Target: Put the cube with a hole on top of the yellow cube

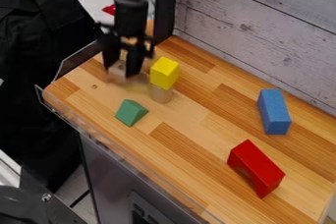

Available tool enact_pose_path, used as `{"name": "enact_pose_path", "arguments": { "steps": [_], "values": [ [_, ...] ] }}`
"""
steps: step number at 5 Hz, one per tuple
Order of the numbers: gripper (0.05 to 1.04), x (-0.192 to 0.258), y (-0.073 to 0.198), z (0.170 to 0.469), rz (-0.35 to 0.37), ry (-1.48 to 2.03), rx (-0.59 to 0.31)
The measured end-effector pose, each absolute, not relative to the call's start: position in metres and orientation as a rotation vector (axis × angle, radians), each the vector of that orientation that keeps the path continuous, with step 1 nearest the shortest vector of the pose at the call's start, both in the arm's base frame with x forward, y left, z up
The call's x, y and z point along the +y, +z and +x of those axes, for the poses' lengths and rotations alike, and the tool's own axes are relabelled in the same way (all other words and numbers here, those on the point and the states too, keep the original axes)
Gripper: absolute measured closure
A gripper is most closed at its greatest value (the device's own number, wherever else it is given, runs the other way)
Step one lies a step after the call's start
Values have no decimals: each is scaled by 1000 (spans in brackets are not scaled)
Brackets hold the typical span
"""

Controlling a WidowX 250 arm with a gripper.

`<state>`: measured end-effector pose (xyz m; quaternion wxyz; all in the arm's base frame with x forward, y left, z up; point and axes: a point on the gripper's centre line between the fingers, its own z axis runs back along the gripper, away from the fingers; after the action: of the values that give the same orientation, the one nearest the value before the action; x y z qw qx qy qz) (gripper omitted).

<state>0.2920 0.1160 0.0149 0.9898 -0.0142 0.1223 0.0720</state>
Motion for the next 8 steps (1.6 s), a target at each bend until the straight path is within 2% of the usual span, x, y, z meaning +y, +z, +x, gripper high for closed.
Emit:
{"name": "enact_pose_path", "arguments": {
  "steps": [2, 3, 4, 5, 8],
  "values": [
    [539, 119, 101, 291, 81, 165, 142],
    [539, 113, 112, 289, 115, 162, 143],
    [539, 98, 113, 292, 116, 126, 160],
    [539, 82, 101, 295, 97, 86, 195],
    [539, 72, 78, 295, 57, 55, 269]
  ]
}}
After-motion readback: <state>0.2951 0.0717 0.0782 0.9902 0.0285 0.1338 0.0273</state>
